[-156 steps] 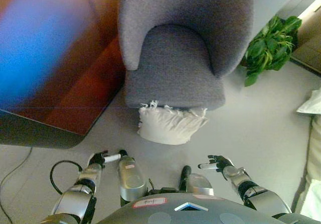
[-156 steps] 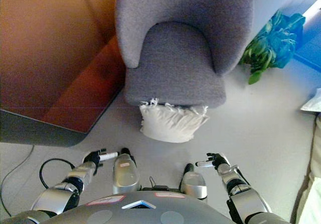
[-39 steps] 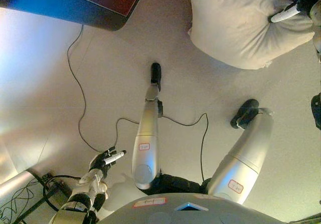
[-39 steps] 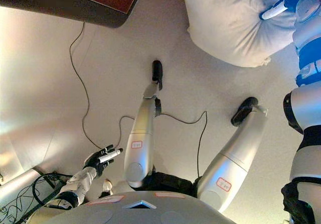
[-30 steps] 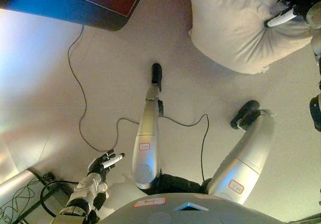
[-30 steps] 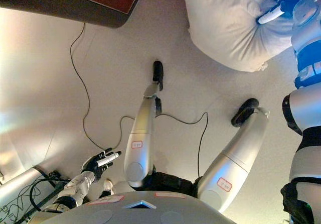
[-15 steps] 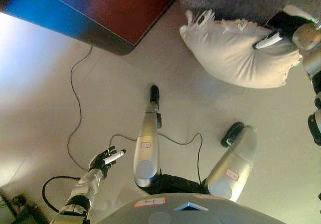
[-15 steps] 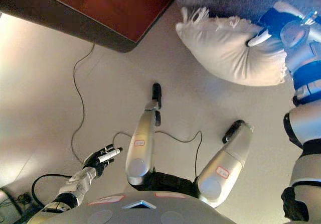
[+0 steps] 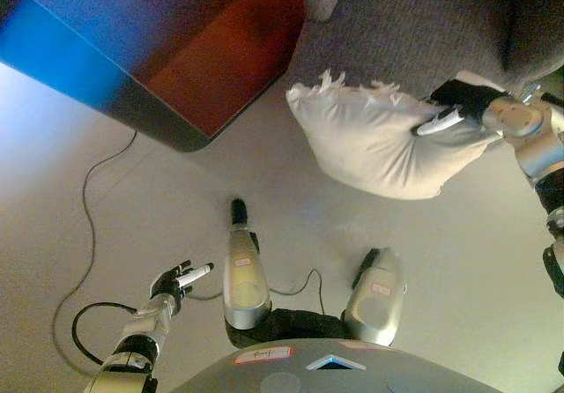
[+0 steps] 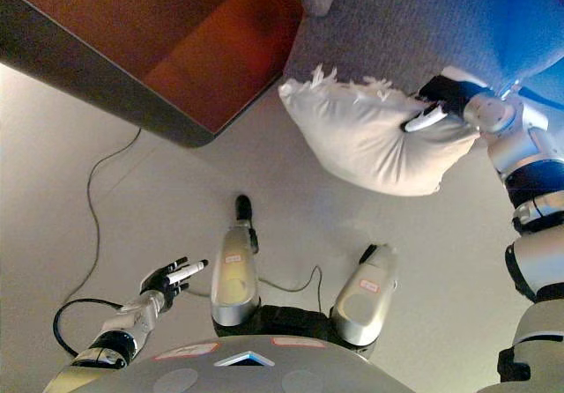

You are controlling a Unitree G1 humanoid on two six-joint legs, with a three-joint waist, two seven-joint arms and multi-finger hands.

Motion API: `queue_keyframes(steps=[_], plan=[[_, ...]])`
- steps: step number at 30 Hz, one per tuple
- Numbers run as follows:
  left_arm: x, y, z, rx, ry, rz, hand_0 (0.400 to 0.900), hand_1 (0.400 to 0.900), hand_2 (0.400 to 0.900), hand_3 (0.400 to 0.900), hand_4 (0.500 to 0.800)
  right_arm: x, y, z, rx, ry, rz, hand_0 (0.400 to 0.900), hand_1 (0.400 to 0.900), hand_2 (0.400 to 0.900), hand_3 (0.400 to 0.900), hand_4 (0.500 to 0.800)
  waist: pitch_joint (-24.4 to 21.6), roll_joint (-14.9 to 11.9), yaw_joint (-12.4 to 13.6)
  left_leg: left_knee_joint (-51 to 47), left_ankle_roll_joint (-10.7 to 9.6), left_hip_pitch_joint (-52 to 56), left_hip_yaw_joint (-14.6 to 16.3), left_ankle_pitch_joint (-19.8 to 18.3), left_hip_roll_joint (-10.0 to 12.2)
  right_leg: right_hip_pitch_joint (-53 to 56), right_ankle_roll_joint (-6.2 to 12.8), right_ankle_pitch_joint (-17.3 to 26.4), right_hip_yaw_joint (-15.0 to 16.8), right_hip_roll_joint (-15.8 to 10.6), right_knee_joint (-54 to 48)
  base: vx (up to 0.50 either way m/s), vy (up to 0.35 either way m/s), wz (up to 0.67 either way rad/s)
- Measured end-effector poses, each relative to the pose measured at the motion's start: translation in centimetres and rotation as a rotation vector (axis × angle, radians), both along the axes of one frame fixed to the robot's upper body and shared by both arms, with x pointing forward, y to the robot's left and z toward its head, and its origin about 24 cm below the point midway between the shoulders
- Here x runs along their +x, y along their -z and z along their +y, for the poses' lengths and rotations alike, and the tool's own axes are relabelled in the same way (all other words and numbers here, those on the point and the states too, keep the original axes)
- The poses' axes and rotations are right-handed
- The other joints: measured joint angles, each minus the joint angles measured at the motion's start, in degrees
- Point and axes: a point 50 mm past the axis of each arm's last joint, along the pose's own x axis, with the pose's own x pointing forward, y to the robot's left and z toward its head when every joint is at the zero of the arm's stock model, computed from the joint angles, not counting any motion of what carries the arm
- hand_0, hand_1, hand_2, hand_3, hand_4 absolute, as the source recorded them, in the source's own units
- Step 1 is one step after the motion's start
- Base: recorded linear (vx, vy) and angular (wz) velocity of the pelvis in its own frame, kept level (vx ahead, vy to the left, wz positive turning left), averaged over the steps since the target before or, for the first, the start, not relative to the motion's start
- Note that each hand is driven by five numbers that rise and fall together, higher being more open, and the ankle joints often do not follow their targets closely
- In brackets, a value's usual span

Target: Pick up the pillow and put it on the sofa.

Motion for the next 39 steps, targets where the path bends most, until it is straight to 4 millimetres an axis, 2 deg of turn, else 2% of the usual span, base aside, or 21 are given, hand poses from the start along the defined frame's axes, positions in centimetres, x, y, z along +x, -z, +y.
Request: queue_keyframes(steps=[5, 8, 13, 15, 16, 17, 18, 19, 20, 22, 23, 25, 27, 28, 30, 32, 33, 34, 35, 37, 39], plan=[[-1.2, 0.3, 0.4, 0.031, 0.006, 0.059, 0.9, 0.9, 0.9, 0.9, 0.8, -0.7, 1.4, 0.4, 0.019, -0.03, 0.047, 0.4, 0.4, 0.4, 0.4, 0.5, -4.5, -1.6, -1.1, -4.2, 1.0, 4.3, 1.2, 0.9, -0.2, 7.4, 1.83, 2.9, -0.8, 2.2, -9.4, 0.08, -0.129, 0.06], [-1.5, 0.3, 0.9, 0.065, -0.002, 0.085, 0.9, 0.9, 0.9, 0.9, 0.8, -0.9, 1.4, 1.0, 0.058, -0.062, 0.04, 0.4, 0.4, 0.4, 0.4, 0.5, -6.8, -1.7, -1.5, -6.6, 0.2, 7.3, 1.3, 1.6, 0.1, 11.2, 2.18, 3.6, -1.5, 3.6, -13.2, 0.05, -0.246, -0.13], [-2.0, 0.2, 1.8, 0.103, -0.078, 0.086, 0.9, 0.9, 0.9, 0.9, 0.8, -0.8, 0.9, 2.0, 0.141, -0.115, 0.044, 0.4, 0.4, 0.4, 0.4, 0.5, -11.4, -1.3, -1.1, -12.0, 0.5, 10.9, 1.2, 5.8, 3.3, 12.1, 1.07, 3.1, -0.1, 8.8, -15.6, 0.06, -0.356, -0.24], [-1.7, 0.1, 1.9, 0.119, -0.078, 0.07, 0.9, 0.9, 0.9, 0.9, 0.8, -0.4, 0.1, 2.5, 0.167, -0.136, 0.033, 0.4, 0.4, 0.4, 0.4, 0.5, -11.6, -2.1, -0.7, -11.6, 3.9, 10.2, 0.4, 11.4, 4.2, 10.6, -2.55, 1.0, 0.5, 10.6, -12.8, 0.16, -0.417, -0.09], [-1.6, 0.0, 2.0, 0.123, -0.078, 0.065, 0.9, 0.9, 0.9, 0.9, 0.8, -0.3, -0.2, 2.6, 0.179, -0.141, 0.026, 0.4, 0.4, 0.4, 0.4, 0.5, -12.0, -2.8, -1.0, -11.2, 6.5, 8.5, -1.3, 14.8, 4.2, 9.8, -3.35, 0.0, 0.8, 11.2, -11.5, 0.2, -0.307, -0.33], [-1.8, 0.2, 1.8, 0.119, -0.077, 0.074, 0.9, 0.9, 0.9, 0.9, 0.8, -0.3, -0.2, 2.6, 0.19, -0.141, 0.026, 0.4, 0.4, 0.4, 0.4, 0.5, -12.6, -3.8, -0.7, -11.1, 11.6, 7.5, -3.1, 19.2, 4.0, 9.4, -4.53, -0.4, 0.8, 11.2, -11.5, 0.33, -0.274, -0.59], [-1.9, 0.4, 1.6, 0.113, -0.076, 0.085, 0.9, 0.9, 0.9, 0.9, 0.8, -0.3, 0.0, 2.8, 0.199, -0.146, 0.033, 0.4, 0.4, 0.4, 0.4, 0.5, -12.8, -5.1, 0.5, -8.4, 13.3, 6.7, -5.2, 20.5, 3.2, 9.4, -5.46, -0.1, 1.7, 10.9, -11.9, 0.39, -0.239, -0.43], [-3.3, 1.0, 1.5, 0.102, -0.086, 0.142, 0.9, 0.9, 0.9, 0.9, 0.8, -0.4, 0.3, 3.0, 0.199, -0.155, 0.05, 0.4, 0.4, 0.4, 0.4, 0.5, -13.4, -6.4, 1.4, -3.1, 8.3, 5.6, -6.8, 15.6, 1.5, 9.9, -6.06, 0.4, 2.3, 10.9, -13.5, 0.52, -0.229, -0.19], [-4.9, 1.4, 1.4, 0.09, -0.104, 0.205, 0.9, 0.9, 0.9, 0.9, 0.8, -0.5, 0.6, 3.1, 0.198, -0.159, 0.069, 0.4, 0.4, 0.4, 0.4, 0.5, -14.4, -6.7, 1.6, 0.3, 3.7, 5.7, -5.4, 10.7, -0.5, 11.5, -6.95, 1.9, 2.6, 11.9, -17.0, 0.5, -0.133, 0.16], [-5.9, 1.6, 1.4, 0.088, -0.117, 0.242, 0.9, 0.9, 0.9, 0.9, 0.8, -0.7, 0.2, 2.2, 0.184, -0.132, 0.07, 0.4, 0.4, 0.4, 0.4, 0.5, -14.4, -6.8, 1.5, 1.4, 1.6, 5.5, -0.8, 4.8, -2.5, 16.1, -6.74, 5.6, 0.6, 13.7, -24.4, 0.59, -0.074, 0.06], [-5.9, 1.6, 1.4, 0.088, -0.112, 0.241, 0.9, 0.9, 0.9, 0.9, 0.8, -0.8, 0.0, 1.6, 0.175, -0.106, 0.071, 0.4, 0.4, 0.4, 0.4, 0.5, -14.3, -7.4, 2.3, 0.9, 2.1, 5.0, -1.0, 1.2, -4.7, 17.5, -6.69, 6.7, 0.5, 13.8, -27.4, 0.64, -0.022, -0.12], [-6.1, 1.6, 1.4, 0.086, -0.106, 0.248, 0.9, 0.9, 0.9, 0.9, 0.8, -0.9, 0.1, 1.0, 0.172, -0.07, 0.084, 0.4, 0.4, 0.4, 0.4, 0.5, -14.3, -8.2, 3.1, -3.4, 2.3, 3.5, -0.8, -0.4, -9.9, 20.5, -7.27, 8.2, 0.6, 13.9, -33.2, 0.65, 0.019, -0.22], [-6.6, 1.8, 1.1, 0.079, -0.114, 0.266, 0.9, 0.9, 0.9, 0.9, 0.8, -0.9, 0.3, 0.8, 0.173, -0.062, 0.09, 0.4, 0.4, 0.4, 0.4, 0.5, -14.3, -7.2, 5.3, -8.0, 2.1, 3.3, -0.1, -0.3, -11.7, 22.7, -5.76, 9.1, 1.6, 14.8, -37.4, 0.57, 0.014, -0.18], [-6.8, 1.8, 1.4, 0.085, -0.131, 0.271, 0.9, 0.9, 0.9, 0.9, 0.8, -0.8, 0.8, 1.4, 0.188, -0.07, 0.099, 0.4, 0.4, 0.4, 0.4, 0.5, -13.7, -8.1, 6.2, -8.2, 8.8, 4.9, 1.2, 0.3, -12.6, 23.6, -6.12, 9.4, 1.6, 14.1, -38.7, 0.5, 0.056, -0.24], [-5.8, 1.1, 2.8, 0.123, -0.16, 0.237, 0.9, 0.9, 0.9, 0.9, 0.8, -0.3, 1.9, 3.2, 0.233, -0.109, 0.119, 0.4, 0.4, 0.4, 0.4, 0.5, -12.2, -10.0, 7.2, -3.0, 10.6, 4.2, 5.9, -2.8, -11.7, 23.9, -6.35, 9.0, -3.9, 14.1, -33.7, 0.57, 0.123, -0.36], [-5.0, 0.5, 3.7, 0.15, -0.177, 0.209, 0.9, 0.9, 0.9, 0.9, 0.8, -0.1, 2.9, 4.5, 0.272, -0.143, 0.144, 0.4, 0.4, 0.4, 0.4, 0.5, -11.6, -10.3, 8.5, 6.0, 10.4, 3.8, 6.3, -9.2, -10.5, 26.4, -6.47, 9.3, -5.1, 13.5, -32.7, 0.5, 0.123, -0.18], [-3.9, 0.0, 4.2, 0.166, -0.172, 0.175, 0.9, 0.9, 0.9, 0.9, 0.8, -0.1, 3.1, 4.7, 0.292, -0.148, 0.153, 0.4, 0.4, 0.4, 0.4, 0.5, -11.5, -10.4, 8.4, 13.5, 10.6, 1.6, 6.4, -12.8, -10.1, 28.0, -6.25, 9.6, -4.7, 13.7, -32.8, 0.49, 0.187, -0.05], [-3.1, -0.2, 4.4, 0.176, -0.16, 0.16, 0.9, 0.9, 0.9, 0.9, 0.8, -0.4, 3.4, 4.4, 0.321, -0.132, 0.153, 0.4, 0.4, 0.4, 0.4, 0.5, -12.1, -10.6, 8.4, 13.6, 9.9, 1.1, 7.1, -15.5, -11.2, 27.5, -3.98, 8.7, -3.9, 12.6, -30.1, 0.6, 0.154, 0.15], [-2.3, -0.4, 4.3, 0.182, -0.136, 0.14, 0.9, 0.9, 0.9, 0.9, 0.8, -0.4, 3.5, 4.2, 0.353, -0.114, 0.138, 0.4, 0.4, 0.4, 0.4, 0.5, -12.3, -11.2, 8.8, 12.1, 12.6, 2.4, 6.8, -16.6, -12.3, 24.2, -1.87, 7.5, -2.4, 10.0, -22.8, 0.6, 0.08, 0.36], [-1.3, -0.6, 4.2, 0.181, -0.114, 0.12, 0.9, 0.9, 0.9, 0.9, 0.8, -0.5, 3.6, 4.3, 0.382, -0.119, 0.133, 0.4, 0.4, 0.4, 0.4, 0.5, -12.8, -11.8, 6.9, 10.4, 14.1, 3.5, 7.1, -16.7, -14.0, 18.1, 0.51, 9.1, 1.4, 8.7, -10.3, 0.57, -0.005, 0.43], [-0.2, -1.0, 4.4, 0.2, -0.078, 0.086, 0.9, 0.9, 0.9, 0.9, 0.8, -0.7, 4.0, 4.1, 0.387, -0.109, 0.155, 0.4, 0.4, 0.4, 0.4, 0.5, -12.9, -11.7, 5.2, 5.8, 15.0, 7.9, 6.9, -15.9, -15.6, 16.5, -0.39, 9.8, 2.2, 8.6, -7.0, 0.48, -0.123, 0.43]])
